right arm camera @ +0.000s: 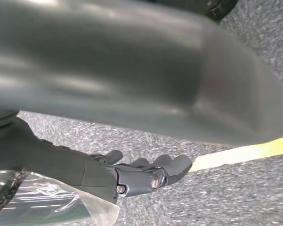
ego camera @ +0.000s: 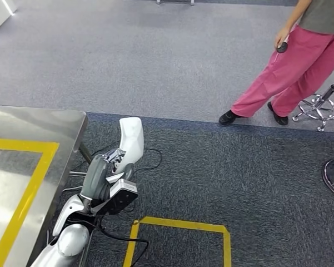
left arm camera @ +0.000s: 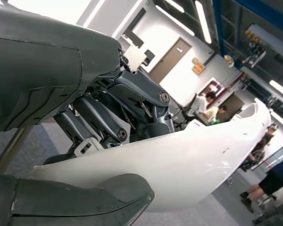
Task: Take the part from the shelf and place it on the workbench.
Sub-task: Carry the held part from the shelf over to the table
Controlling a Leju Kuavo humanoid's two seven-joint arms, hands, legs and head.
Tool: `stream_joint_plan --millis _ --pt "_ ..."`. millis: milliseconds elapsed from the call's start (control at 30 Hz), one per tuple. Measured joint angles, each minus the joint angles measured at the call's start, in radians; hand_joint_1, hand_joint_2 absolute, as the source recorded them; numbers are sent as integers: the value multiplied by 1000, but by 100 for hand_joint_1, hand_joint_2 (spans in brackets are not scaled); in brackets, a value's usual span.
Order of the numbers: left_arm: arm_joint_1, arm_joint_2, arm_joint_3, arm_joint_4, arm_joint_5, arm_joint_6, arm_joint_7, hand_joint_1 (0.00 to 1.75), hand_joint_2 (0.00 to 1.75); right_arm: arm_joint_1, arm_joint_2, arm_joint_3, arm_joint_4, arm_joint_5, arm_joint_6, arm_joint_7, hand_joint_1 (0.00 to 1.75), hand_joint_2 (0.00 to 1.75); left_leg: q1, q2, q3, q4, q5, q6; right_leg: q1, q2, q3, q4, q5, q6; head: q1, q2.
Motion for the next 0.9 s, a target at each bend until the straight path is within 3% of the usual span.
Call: stream_joint_plan --millis 100,133,167,200,267,333,433,500,533,633,667,700,800,833,900 --pt "-1 -2 0 0 0 0 0 175 175 1 -1 0 0 0 0 0 0 0 1 1 11 -5 -6 7 -5 0 -102 177 -64 11 2 0" --pt "0 -3 0 0 0 0 0 175 175 2 -1 0 0 0 0 0 0 0 0 1 13 -4 -9 7 -7 0 -136 223 -70 15 2 0" --pt "1 -3 0 0 0 0 0 175 175 2 -1 0 0 0 0 0 0 0 0 1 16 -4 -13 6 -9 0 -155 237 -58 18 2 0" --pt "2 -3 0 0 0 0 0 175 175 3 -2 0 0 0 0 0 0 0 1 0 20 -4 -17 5 -10 0 -153 212 -28 20 3 0" --pt "3 -3 0 0 0 0 0 175 175 2 -2 0 0 0 0 0 0 0 2 -2 34 -4 -27 -2 -15 -1 -104 90 50 23 3 0" --pt "1 -3 1 0 0 0 0 175 175 1 -2 0 0 0 2 0 0 0 -2 -3 39 1 -37 -13 -16 1 -57 -4 80 17 3 0" --pt "1 -4 0 0 0 1 0 175 175 3 -2 0 0 0 4 1 0 0 -4 -4 38 4 -42 -24 -13 4 -45 -22 74 -3 1 0" --pt "1 -4 0 -1 0 1 0 175 175 3 -2 0 0 0 4 1 0 0 -1 -3 27 36 -65 -33 -15 4 -38 -26 71 -17 -2 0" --pt "1 -4 0 -1 0 1 0 175 175 2 -2 0 0 0 4 1 0 0 0 -2 6 81 -89 -38 -16 3 -33 -27 68 -23 -4 0" --pt "5 -2 1 0 0 2 0 175 175 2 -2 0 0 0 4 1 0 0 2 -2 -100 278 -160 -44 -12 1 -22 -27 58 -33 -6 0" --pt "6 -2 1 0 0 2 0 175 175 3 -2 0 0 0 4 1 0 0 3 -2 -121 306 -155 -43 -11 1 -18 -27 55 -34 -6 0" --pt "7 -1 1 0 0 2 0 175 175 3 -2 0 0 0 4 1 0 0 3 -2 -123 294 -129 -41 -9 2 -11 -27 51 -34 -6 0" --pt "7 -1 1 0 0 2 0 175 175 2 -2 0 0 0 5 1 0 0 -1 0 -51 109 -11 -25 -5 5 8 -28 36 -29 -5 0" --pt "6 -1 1 0 0 2 0 175 175 2 -2 0 0 0 6 1 0 0 -4 0 -30 60 4 -20 -4 5 10 -27 32 -25 -5 0" --pt "5 -1 1 0 0 3 -1 175 175 1 -2 0 0 0 6 1 0 0 -9 0 -17 27 -1 -14 -3 4 10 -29 29 -14 -5 0"
